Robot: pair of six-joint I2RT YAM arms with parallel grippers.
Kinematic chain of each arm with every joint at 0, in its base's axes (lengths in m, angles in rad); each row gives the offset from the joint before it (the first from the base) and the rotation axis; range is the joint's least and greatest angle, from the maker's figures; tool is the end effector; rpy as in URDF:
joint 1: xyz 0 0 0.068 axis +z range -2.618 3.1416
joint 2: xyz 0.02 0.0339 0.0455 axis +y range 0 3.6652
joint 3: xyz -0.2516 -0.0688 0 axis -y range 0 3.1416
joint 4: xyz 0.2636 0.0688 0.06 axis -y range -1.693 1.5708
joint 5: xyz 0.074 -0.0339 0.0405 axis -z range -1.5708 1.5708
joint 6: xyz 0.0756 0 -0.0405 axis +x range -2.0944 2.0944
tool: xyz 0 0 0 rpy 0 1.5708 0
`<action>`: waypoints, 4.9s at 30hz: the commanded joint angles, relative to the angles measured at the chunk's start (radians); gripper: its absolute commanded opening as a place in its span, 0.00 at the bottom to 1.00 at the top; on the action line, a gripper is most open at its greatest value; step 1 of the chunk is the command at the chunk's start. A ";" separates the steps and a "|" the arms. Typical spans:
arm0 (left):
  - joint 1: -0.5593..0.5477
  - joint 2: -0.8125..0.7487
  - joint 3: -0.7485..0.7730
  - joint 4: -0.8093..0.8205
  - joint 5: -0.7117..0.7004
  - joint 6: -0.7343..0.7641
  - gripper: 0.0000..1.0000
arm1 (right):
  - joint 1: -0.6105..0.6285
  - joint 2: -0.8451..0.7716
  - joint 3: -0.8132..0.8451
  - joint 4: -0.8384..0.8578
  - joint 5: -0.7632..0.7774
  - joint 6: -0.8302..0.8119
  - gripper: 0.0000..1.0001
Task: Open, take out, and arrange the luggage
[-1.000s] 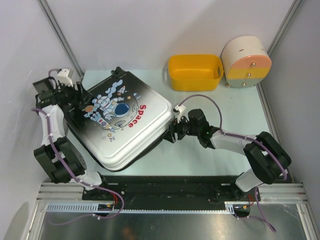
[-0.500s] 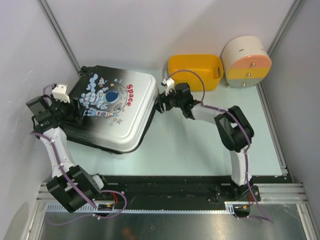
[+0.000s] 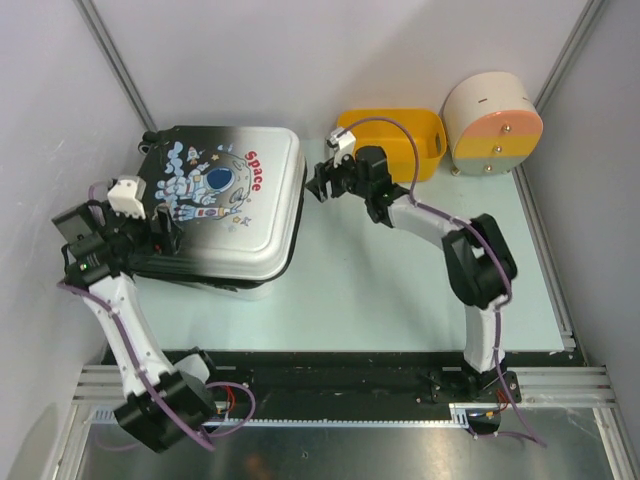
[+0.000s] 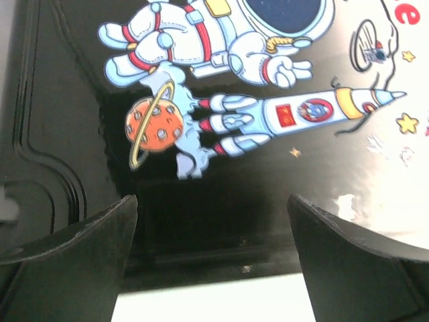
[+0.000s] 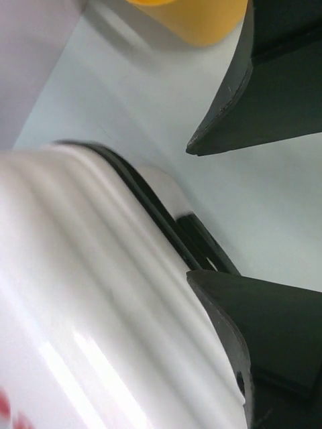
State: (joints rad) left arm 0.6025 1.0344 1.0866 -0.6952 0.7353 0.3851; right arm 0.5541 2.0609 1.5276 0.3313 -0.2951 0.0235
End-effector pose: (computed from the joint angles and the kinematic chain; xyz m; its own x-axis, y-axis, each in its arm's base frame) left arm 0.2394 0.1031 0.3254 -0.4496 0.0289 -0.8928 0.2060 0.9759 -0.0721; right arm 0.4470 0.3025 0.2238 -0.1881 -0.0899 -0.9780 -0.7415 0.6660 0.0814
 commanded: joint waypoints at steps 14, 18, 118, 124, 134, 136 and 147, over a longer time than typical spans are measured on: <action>0.005 -0.185 0.044 -0.372 0.082 -0.038 1.00 | 0.142 -0.539 -0.484 -0.298 -0.280 0.216 0.85; 0.008 -0.157 0.064 -0.371 0.170 -0.101 1.00 | 0.190 -0.551 -0.598 -0.071 -0.409 0.409 1.00; -0.397 -0.367 -0.333 0.833 -0.396 0.695 0.95 | 0.099 -0.127 0.131 0.242 -0.492 0.369 1.00; -0.492 -0.257 -0.314 0.984 -0.542 0.780 0.85 | 0.096 -0.124 0.134 0.226 -0.495 0.366 1.00; -0.520 -0.157 -0.219 1.020 -0.585 0.727 0.00 | 0.148 -0.165 0.042 0.082 -0.417 0.239 1.00; -0.526 -0.142 -0.195 1.020 -0.600 0.721 0.00 | 0.228 -0.211 -0.090 0.000 -0.344 0.029 1.00; -0.529 -0.002 -0.064 0.990 -0.675 0.649 0.00 | 0.492 -0.271 -0.190 -0.250 -0.109 -0.516 1.00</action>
State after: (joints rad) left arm 0.0803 0.9886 0.9463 0.3325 0.1272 1.1679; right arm 1.0054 1.8503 1.3273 0.1509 -0.5091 -0.2462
